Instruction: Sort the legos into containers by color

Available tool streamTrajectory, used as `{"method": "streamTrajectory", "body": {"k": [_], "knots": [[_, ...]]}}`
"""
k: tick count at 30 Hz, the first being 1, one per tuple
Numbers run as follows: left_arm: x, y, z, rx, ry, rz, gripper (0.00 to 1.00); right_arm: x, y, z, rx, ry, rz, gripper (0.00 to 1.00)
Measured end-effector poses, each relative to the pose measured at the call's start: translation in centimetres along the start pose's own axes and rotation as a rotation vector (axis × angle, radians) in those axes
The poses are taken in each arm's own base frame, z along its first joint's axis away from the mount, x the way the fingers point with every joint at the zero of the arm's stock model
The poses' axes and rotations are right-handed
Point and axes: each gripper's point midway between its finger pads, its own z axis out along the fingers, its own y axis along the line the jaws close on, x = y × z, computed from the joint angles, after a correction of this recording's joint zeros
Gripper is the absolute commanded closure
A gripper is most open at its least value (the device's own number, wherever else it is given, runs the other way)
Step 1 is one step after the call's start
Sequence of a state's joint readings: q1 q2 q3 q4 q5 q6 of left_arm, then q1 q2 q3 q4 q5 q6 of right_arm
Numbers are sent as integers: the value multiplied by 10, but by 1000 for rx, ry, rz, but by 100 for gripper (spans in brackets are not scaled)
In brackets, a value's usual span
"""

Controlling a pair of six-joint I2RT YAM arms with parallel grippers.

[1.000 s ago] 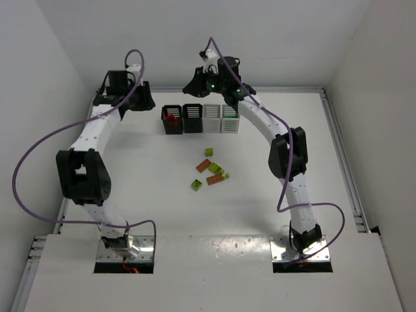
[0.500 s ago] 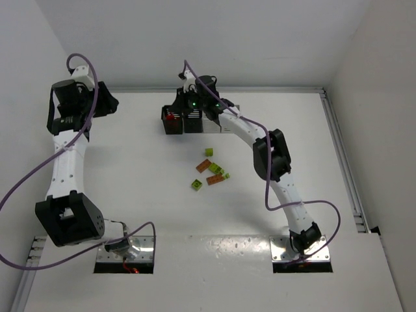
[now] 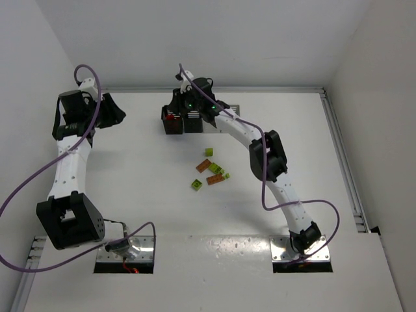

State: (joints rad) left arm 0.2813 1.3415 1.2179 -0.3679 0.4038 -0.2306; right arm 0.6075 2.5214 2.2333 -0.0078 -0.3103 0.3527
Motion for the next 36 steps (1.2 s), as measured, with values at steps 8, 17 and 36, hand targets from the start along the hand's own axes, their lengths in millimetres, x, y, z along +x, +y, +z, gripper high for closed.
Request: {"method": "streamTrajectory", "body": {"k": [8, 17, 36], "knots": [[-1, -3, -1, 16, -3, -7, 46, 2, 7, 3, 8, -2, -23, 66], [1, -5, 0, 28, -2, -12, 45, 2, 2, 4, 36, -4, -56, 95], [5, -20, 1, 90, 14, 42, 46, 11, -1, -1, 49, 38, -77, 62]]}}
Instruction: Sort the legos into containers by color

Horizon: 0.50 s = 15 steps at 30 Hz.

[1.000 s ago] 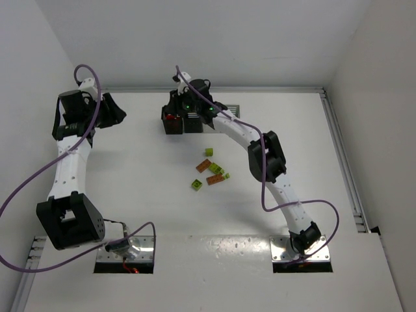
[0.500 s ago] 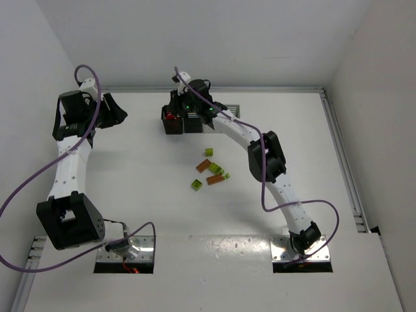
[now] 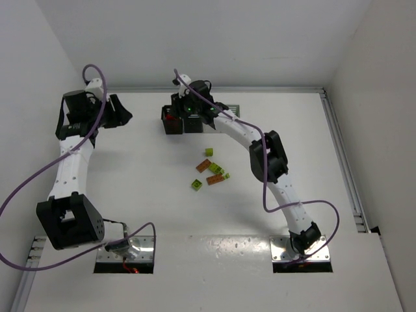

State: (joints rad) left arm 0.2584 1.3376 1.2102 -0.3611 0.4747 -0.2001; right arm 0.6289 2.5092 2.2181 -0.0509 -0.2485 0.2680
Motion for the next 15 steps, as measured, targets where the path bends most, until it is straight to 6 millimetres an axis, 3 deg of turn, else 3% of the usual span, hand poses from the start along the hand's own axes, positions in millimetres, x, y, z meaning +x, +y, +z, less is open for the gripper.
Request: {"method": "streamTrajectory", "body": {"k": [3, 5, 8, 10, 12, 15], "knots": [[13, -26, 5, 60, 38, 113, 46, 17, 1, -26, 1, 98, -16, 52], [29, -52, 5, 120, 78, 199, 46, 24, 4, -58, 0, 164, -54, 45], [56, -89, 1, 221, 141, 335, 46, 23, 10, -120, 2, 224, -122, 39], [71, -99, -1, 250, 175, 389, 46, 8, 17, -172, 10, 212, -156, 39], [85, -104, -1, 259, 208, 420, 46, 1, 20, -205, 14, 203, -178, 40], [99, -104, 1, 246, 240, 438, 46, 14, 18, -230, 20, 228, -186, 40]]}}
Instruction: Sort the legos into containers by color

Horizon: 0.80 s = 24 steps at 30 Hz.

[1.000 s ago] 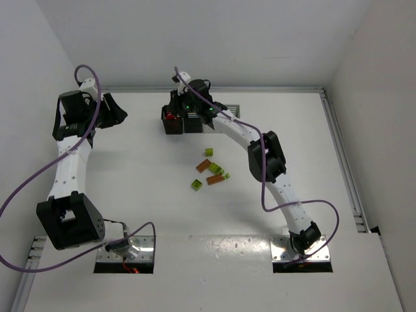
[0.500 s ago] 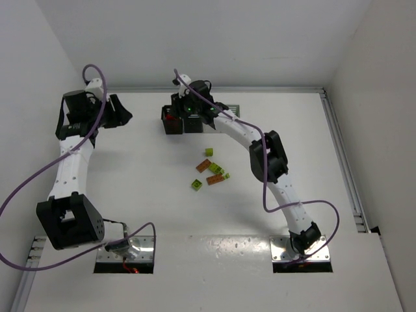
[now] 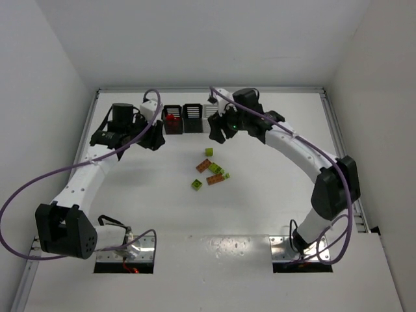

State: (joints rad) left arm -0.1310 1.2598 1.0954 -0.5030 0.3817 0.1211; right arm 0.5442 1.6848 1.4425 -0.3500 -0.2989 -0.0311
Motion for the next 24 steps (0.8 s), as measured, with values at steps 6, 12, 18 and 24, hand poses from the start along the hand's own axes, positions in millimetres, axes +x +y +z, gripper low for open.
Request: {"method": "streamTrajectory", "body": {"k": [6, 12, 18, 24], "knots": [[2, 6, 2, -48, 7, -10, 41, 105, 16, 20, -56, 283, 47, 41], [3, 13, 2, -98, 12, -16, 35, 172, 15, 38, -35, 487, 78, 37], [5, 17, 1, -121, 17, -22, 33, 179, 9, 45, -13, 515, 85, 33], [5, 19, 1, -131, 19, -22, 33, 182, 11, 53, -16, 528, 91, 30]]}}
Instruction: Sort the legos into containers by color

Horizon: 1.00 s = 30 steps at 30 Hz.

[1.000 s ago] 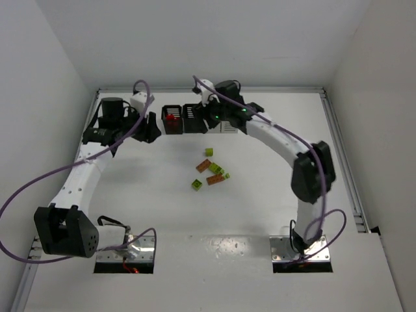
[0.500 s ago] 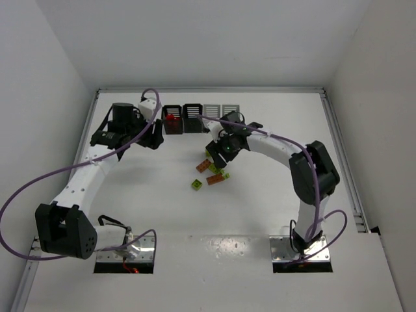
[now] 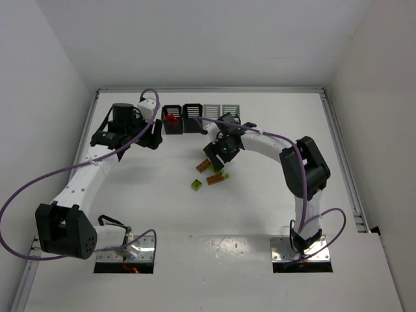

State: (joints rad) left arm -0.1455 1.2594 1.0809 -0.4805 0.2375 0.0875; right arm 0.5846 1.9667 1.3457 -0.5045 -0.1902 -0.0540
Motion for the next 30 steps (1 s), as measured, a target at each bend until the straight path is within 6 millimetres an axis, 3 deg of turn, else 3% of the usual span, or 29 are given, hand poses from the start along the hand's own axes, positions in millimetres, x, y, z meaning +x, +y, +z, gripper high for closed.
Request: {"method": "streamTrajectory", "body": {"k": [12, 14, 16, 20, 24, 30], "knots": [[3, 4, 1, -21, 7, -3, 33, 11, 15, 20, -24, 53, -17, 34], [3, 4, 1, -24, 7, -3, 33, 12, 17, 23, -23, 58, -21, 40], [3, 4, 1, -25, 7, -3, 33, 13, 16, 25, -21, 63, -25, 58], [3, 4, 1, -25, 6, -3, 33, 10, 18, 27, -23, 50, -17, 68], [2, 4, 1, -26, 4, -3, 33, 8, 17, 27, -18, 44, -19, 87], [0, 5, 2, -27, -5, 0, 33, -2, 16, 18, -20, 31, -15, 93]]}}
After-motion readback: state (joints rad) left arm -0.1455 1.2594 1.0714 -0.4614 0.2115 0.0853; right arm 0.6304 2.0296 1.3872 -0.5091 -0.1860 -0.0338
